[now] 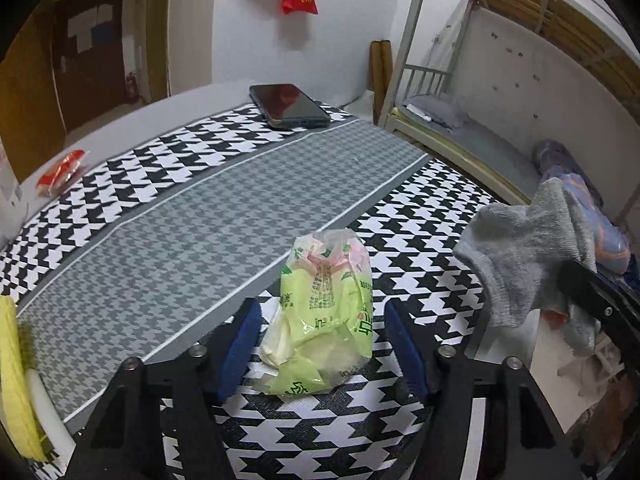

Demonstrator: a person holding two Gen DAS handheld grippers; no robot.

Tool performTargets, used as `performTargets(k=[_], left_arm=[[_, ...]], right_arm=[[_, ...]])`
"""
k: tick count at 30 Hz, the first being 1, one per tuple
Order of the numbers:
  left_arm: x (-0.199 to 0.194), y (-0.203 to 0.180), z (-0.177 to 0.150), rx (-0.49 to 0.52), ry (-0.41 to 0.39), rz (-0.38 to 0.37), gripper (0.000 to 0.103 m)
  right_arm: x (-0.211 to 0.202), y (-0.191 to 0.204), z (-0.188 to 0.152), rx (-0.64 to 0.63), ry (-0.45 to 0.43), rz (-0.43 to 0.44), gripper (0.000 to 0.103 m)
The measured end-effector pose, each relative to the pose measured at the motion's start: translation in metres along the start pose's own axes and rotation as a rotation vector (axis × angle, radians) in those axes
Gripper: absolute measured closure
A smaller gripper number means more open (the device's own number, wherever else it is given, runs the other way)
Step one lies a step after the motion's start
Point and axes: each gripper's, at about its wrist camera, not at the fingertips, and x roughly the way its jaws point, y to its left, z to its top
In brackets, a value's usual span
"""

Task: Organize soft objects
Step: 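Lower the left gripper onto the green plastic bag and close it, then lift the green bag with the left gripper while the right gripper holds the sock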

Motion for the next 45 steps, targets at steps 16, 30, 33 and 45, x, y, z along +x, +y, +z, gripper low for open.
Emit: performTargets(k=[16, 30, 33, 45], left_arm=[[-0.028, 0.001, -0.001, 0.005, -0.097, 0.037, 0.074], [-0.122, 0.006, -0.006, 0.014, -0.285, 0.062, 0.074], [-0.141, 0.009, -0.01, 0.009, -0.321, 0.102, 0.074], [-0.209, 0.043, -0.026, -0.039, -0.429, 0.262, 0.074]], right_arm=[[-0.005, 0.011, 0.005, -0.03, -0.01, -0.01, 0.084], [-0.014, 0.044, 0.024, -0.093, -0.058, 0.035, 0.084], [-0.014, 0.056, 0.029, -0.121, -0.062, 0.056, 0.084], [-0.008, 0.107, 0.042, -0.215, -0.078, 0.184, 0.084]])
